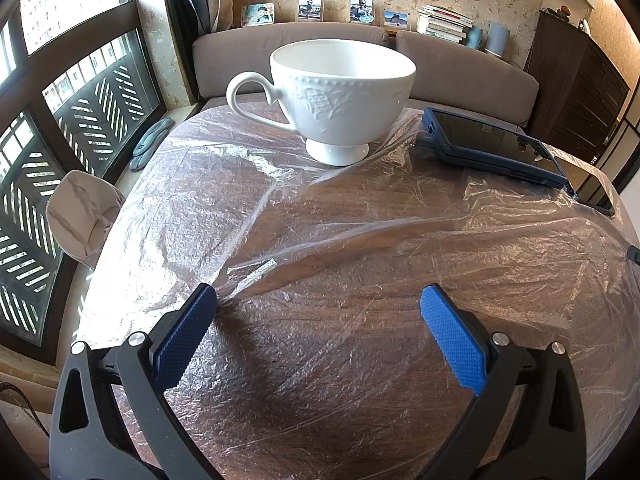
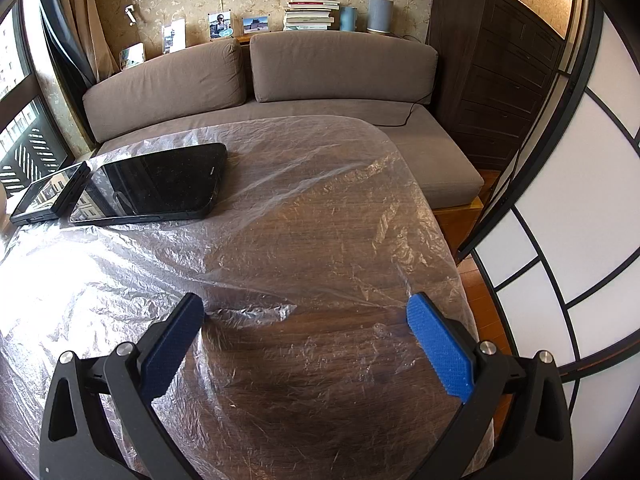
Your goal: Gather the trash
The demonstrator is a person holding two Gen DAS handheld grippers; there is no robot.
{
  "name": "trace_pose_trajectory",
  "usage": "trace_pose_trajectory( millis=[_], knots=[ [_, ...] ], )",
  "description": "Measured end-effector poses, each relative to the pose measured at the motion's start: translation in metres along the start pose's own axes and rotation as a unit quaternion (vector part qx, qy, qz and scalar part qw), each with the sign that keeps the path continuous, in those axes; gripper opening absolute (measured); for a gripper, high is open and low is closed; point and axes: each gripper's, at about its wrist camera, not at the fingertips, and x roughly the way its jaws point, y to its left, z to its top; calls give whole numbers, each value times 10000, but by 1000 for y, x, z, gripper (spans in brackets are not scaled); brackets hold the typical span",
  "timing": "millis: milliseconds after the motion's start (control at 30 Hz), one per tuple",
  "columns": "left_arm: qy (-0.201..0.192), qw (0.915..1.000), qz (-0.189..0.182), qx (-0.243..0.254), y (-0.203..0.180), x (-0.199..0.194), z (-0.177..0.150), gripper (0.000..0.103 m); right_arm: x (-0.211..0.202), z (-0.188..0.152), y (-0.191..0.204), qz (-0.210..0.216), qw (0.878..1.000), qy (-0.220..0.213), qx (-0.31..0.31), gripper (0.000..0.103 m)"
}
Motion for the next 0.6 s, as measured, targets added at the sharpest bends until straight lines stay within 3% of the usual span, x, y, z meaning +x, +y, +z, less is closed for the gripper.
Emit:
trace_pose_trajectory(
  millis=[600],
  knots=[
    [1, 10000, 5, -18, 3, 2, 0, 102, 0, 0, 0, 0, 10000, -1, 0, 99]
  ],
)
